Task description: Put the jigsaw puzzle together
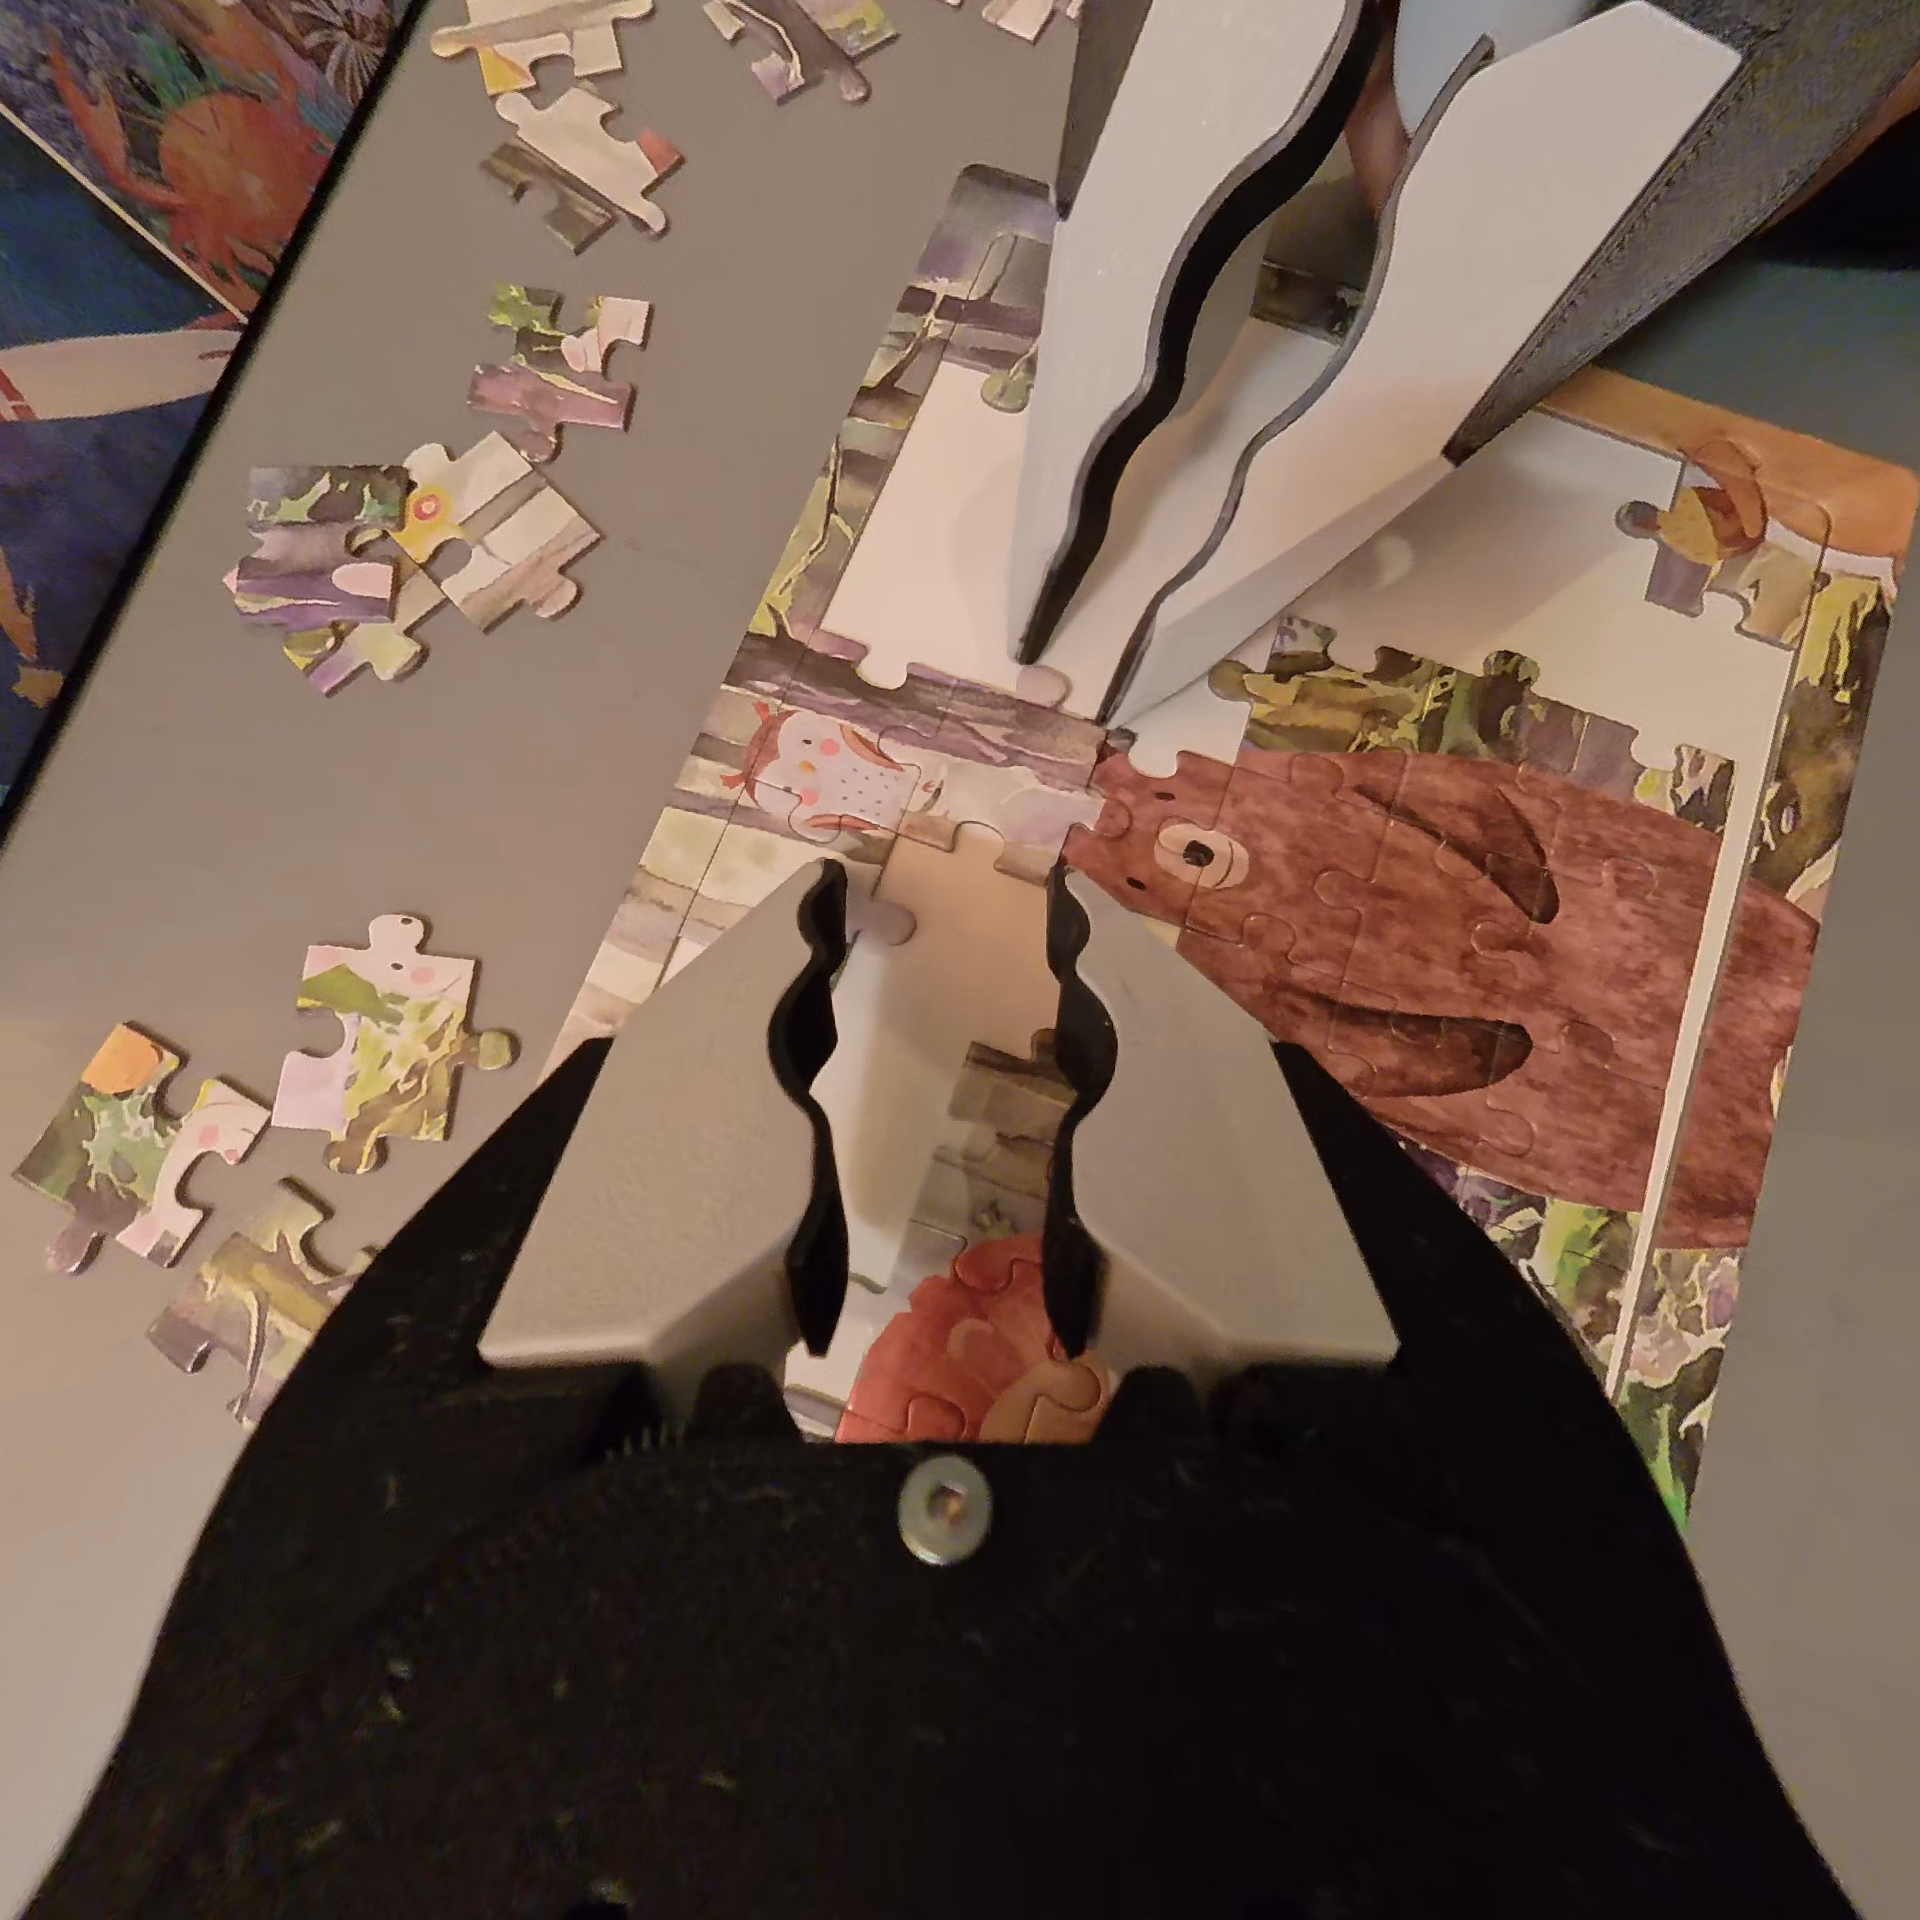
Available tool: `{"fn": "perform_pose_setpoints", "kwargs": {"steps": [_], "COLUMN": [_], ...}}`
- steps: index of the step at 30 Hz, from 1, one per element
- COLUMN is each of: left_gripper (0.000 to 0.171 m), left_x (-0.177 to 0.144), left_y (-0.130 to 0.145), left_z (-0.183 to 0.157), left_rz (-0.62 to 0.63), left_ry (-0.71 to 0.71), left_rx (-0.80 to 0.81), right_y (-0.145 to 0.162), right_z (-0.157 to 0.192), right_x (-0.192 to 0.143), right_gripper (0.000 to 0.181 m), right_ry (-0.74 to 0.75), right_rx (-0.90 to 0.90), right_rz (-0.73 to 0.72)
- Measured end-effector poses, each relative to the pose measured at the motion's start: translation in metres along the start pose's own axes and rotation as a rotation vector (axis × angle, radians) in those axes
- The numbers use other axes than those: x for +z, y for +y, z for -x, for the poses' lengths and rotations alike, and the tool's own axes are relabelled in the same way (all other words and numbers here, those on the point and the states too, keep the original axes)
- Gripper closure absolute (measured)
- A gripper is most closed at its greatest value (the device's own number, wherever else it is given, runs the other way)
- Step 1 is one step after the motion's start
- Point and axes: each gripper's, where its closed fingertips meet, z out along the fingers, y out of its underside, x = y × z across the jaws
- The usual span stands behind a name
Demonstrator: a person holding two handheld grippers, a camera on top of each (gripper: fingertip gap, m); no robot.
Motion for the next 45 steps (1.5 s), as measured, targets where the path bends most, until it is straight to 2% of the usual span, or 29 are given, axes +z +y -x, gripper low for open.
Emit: {"fn": "perform_pose_setpoints", "kwargs": {"steps": [13, 21, 32, 45], "left_gripper": [0.134, 0.134, 0.134, 0.135], "left_x": [0.000, 0.000, 0.000, 0.001], "left_y": [0.000, 0.000, 0.001, 0.001], "left_z": [0.003, 0.003, 0.003, 0.002], "left_rz": [0.000, 0.001, 0.003, 0.004], "left_ry": [-0.017, -0.012, -0.014, -0.014], "left_rx": [-0.005, -0.013, -0.014, -0.018], "right_y": [-0.004, -0.002, 0.004, 0.003], "right_z": [0.005, 0.020, 0.035, 0.033], "right_x": [0.000, -0.001, -0.003, -0.003], "right_gripper": [0.164, 0.159, 0.163, 0.162], "right_ry": [-0.002, -0.122, -0.187, -0.176], "right_rx": [-0.035, 0.035, -0.016, -0.040], "right_rz": [-0.008, 0.001, 0.053, 0.048]}}
